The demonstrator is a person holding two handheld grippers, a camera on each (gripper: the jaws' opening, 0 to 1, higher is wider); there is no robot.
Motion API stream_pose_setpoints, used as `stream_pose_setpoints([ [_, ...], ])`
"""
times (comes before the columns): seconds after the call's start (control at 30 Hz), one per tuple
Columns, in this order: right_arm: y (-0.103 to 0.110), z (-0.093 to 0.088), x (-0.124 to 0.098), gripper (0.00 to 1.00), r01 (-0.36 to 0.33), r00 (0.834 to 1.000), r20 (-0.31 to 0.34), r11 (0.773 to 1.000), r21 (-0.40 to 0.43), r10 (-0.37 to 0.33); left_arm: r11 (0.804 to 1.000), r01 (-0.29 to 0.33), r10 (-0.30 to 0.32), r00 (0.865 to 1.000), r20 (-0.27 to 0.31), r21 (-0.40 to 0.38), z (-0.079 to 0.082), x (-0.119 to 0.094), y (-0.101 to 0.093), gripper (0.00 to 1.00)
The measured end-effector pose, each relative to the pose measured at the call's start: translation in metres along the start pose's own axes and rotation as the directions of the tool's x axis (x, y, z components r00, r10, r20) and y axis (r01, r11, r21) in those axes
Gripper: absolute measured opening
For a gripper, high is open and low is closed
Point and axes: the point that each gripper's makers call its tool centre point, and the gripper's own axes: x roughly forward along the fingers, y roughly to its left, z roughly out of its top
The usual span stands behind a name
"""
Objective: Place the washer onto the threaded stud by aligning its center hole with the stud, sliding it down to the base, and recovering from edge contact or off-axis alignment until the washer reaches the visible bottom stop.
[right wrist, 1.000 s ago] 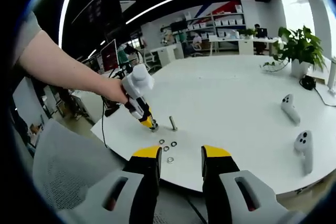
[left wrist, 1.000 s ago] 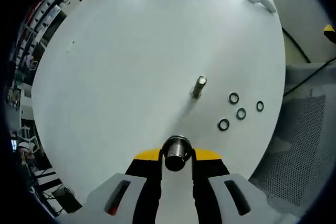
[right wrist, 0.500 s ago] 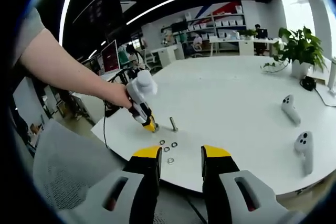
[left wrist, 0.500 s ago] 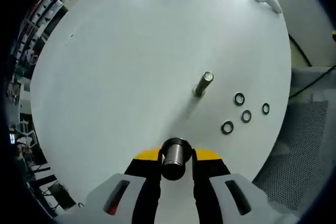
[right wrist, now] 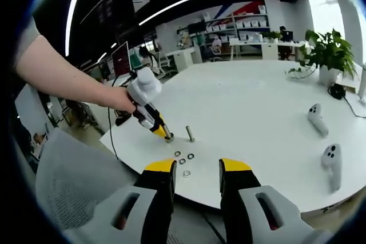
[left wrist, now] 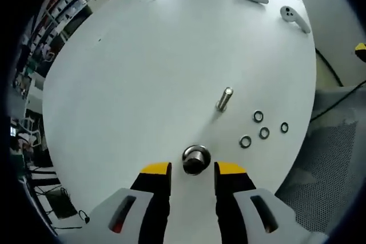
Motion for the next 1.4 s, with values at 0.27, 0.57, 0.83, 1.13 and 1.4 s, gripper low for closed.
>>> stream_pose_setpoints([
  [0.27, 0.004, -0.005, 0.001, 0.32, -0.019, 0.999, -0.028, 1.000, -0.015, 0.018, 0.996, -0.062, 0.069, 0.990, 0.122, -0.063, 0.004, -0.029, 0.008, 0.32],
  [0.57, 0.010, -0.008, 0.002, 0.33, -0.051, 0.997, -0.051, 0.998, -0.040, 0.049, 0.981, -0.083, 0.120, 0.970, 0.211, -0.177, -0.002, -0.063, 0.006, 0.31],
  [0.83, 0.003, -0.007, 0.002, 0.33, -0.018, 0.999, -0.039, 0.999, -0.027, 0.017, 0.969, -0.089, 0.166, 0.924, 0.343, -0.231, -0.004, -0.100, 0.003, 0.33],
  [1.13, -0.004, -0.011, 0.000, 0.33, 0.015, 0.998, -0.055, 1.000, -0.025, -0.017, 0.953, -0.038, 0.181, 0.867, 0.465, -0.299, -0.018, -0.137, -0.003, 0.36],
  [1.4, -0.007, -0.011, -0.001, 0.32, 0.039, 0.997, -0.060, 0.999, -0.018, -0.040, 0.955, 0.009, 0.156, 0.836, 0.526, -0.296, -0.040, -0.159, -0.024, 0.38],
])
